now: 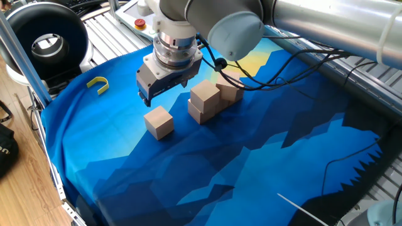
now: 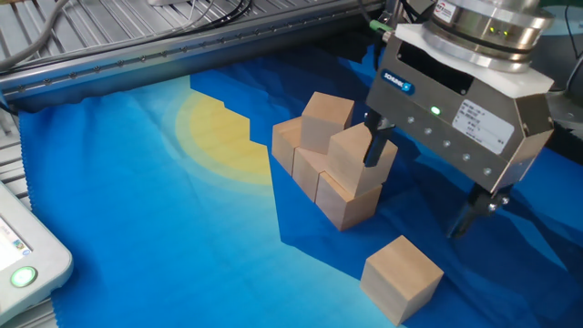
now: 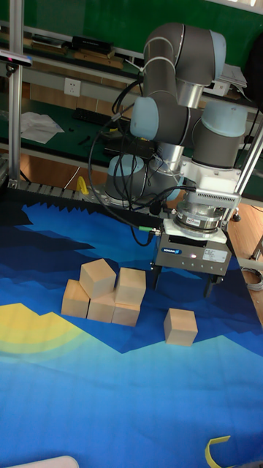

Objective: Stack the blocks into a pyramid shape

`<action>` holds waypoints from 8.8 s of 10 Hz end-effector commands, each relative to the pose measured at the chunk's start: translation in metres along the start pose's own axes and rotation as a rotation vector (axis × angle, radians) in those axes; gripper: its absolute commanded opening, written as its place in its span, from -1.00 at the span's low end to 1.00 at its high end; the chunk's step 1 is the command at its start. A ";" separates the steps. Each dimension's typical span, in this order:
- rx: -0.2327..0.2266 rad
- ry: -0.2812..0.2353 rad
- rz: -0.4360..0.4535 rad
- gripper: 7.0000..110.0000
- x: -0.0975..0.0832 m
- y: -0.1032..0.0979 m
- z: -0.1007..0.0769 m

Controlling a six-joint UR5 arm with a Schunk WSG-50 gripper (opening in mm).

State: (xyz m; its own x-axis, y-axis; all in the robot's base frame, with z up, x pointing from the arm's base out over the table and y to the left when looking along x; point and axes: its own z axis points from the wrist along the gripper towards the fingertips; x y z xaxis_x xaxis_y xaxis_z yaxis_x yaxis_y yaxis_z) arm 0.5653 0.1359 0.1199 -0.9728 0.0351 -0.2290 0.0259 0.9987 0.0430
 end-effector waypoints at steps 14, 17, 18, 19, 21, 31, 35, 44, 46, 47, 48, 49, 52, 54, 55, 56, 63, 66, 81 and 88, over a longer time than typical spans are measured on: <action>0.083 0.180 0.122 -1.00 0.058 0.007 -0.008; 0.066 0.208 0.081 -1.00 0.064 0.011 -0.009; 0.067 0.210 0.088 -1.00 0.065 0.011 -0.010; 0.046 0.198 0.102 -1.00 0.062 0.016 -0.009; 0.046 0.181 0.110 -1.00 0.026 0.014 0.010; 0.037 0.165 -0.103 0.15 -0.017 0.011 0.049; 0.023 0.140 -0.132 0.15 -0.012 0.021 0.058; 0.026 0.195 -0.139 0.57 0.016 0.034 0.083; 0.022 0.199 -0.134 0.57 0.021 0.035 0.085; 0.002 0.212 -0.110 0.57 0.025 0.041 0.084; 0.002 0.217 -0.102 0.57 0.026 0.041 0.084; 0.003 0.218 -0.103 0.57 0.025 0.039 0.084; 0.003 0.214 -0.108 0.15 0.018 0.034 0.083; 0.010 0.209 -0.115 0.15 0.013 0.028 0.082; 0.010 0.208 -0.115 0.15 0.012 0.029 0.083; 0.011 0.206 -0.117 0.15 0.011 0.028 0.084; 0.030 0.201 -0.008 -0.71 0.008 0.025 0.087; 0.024 0.205 0.039 -1.00 0.005 0.034 0.084; 0.067 0.193 0.024 -0.71 0.006 0.021 0.088; 0.047 0.187 0.033 -1.00 0.005 0.026 0.088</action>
State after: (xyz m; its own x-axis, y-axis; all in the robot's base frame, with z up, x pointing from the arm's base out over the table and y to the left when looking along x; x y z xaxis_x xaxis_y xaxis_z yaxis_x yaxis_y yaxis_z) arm 0.5808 0.1616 0.0333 -0.9978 0.0509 -0.0434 0.0517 0.9985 -0.0179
